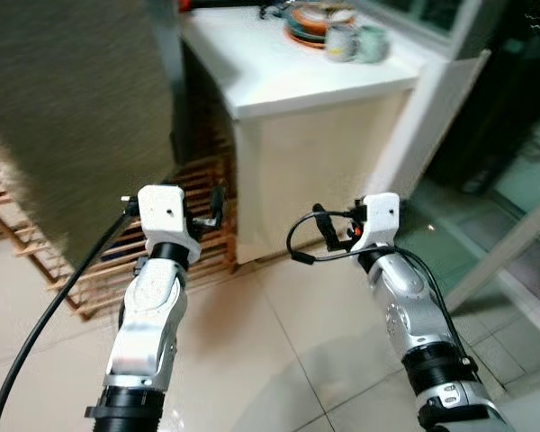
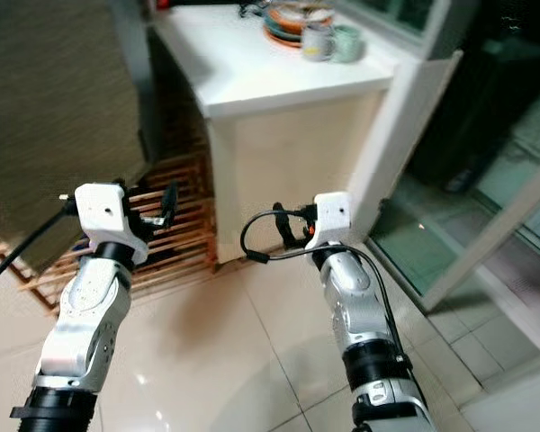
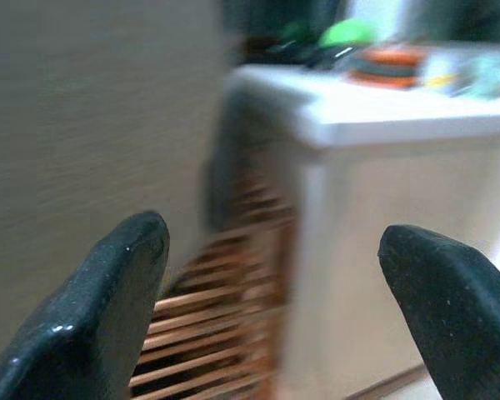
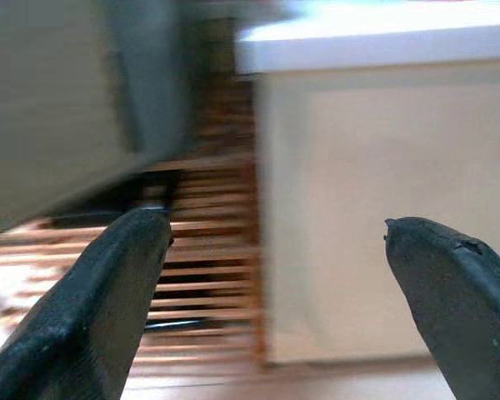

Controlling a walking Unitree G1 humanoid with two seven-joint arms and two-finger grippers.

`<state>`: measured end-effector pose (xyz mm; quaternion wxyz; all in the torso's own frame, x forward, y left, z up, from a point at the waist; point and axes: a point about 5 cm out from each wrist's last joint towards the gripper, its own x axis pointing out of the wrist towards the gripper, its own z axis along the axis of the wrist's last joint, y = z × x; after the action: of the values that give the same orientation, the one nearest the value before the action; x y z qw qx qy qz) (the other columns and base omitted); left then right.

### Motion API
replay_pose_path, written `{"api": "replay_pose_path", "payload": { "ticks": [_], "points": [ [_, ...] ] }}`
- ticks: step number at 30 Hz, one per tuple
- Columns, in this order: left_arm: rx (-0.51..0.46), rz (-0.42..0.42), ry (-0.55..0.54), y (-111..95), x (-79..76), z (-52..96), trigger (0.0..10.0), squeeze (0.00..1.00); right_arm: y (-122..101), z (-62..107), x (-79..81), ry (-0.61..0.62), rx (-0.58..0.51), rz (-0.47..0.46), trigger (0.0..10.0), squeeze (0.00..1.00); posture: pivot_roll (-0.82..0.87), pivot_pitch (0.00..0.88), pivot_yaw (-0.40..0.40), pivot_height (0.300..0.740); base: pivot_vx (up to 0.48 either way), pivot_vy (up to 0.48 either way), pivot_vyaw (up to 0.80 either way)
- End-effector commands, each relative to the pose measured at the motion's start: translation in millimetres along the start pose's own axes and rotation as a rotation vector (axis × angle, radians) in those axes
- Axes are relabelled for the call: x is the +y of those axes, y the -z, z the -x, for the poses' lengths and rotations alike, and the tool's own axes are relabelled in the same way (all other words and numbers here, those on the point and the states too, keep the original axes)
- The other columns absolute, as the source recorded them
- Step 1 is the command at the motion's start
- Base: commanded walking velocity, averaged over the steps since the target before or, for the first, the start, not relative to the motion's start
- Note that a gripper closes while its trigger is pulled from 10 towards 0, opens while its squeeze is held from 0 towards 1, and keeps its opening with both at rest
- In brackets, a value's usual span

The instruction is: Restocking fridge

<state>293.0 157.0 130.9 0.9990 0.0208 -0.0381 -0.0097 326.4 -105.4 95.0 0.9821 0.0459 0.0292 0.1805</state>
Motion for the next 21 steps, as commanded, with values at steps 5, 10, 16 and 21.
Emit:
{"api": "replay_pose_path", "payload": {
  "ticks": [5,10,16,21],
  "points": [
    [0.018,-0.032,-0.014,0,0.3,-6.4,10.0,0.00,-1,-1.1,-1.0,0.005,-0.005,0.016,10.0,0.00,-0.03,0.000,-0.021,0.740,0.000,0.000,0.46],
    [-0.007,-0.007,-0.003,-7,1.6,-8.9,10.0,0.00,2,-3.4,3.0,-0.004,0.012,0.024,10.0,0.00,-0.02,0.000,-0.021,0.740,0.156,0.112,0.28],
    [-0.018,-0.002,-0.044,-9,6.7,-10.0,10.0,0.00,1,-2.3,8.9,-0.029,-0.011,0.014,10.0,0.00,-0.03,0.000,-0.021,0.740,0.387,0.281,0.00],
    [-0.020,-0.003,-0.046,-9,6.2,-11.1,10.0,0.00,1,-3.2,12.3,-0.045,-0.018,0.023,10.0,0.00,-0.03,0.000,-0.021,0.740,0.388,0.280,0.34]
  ]
}}
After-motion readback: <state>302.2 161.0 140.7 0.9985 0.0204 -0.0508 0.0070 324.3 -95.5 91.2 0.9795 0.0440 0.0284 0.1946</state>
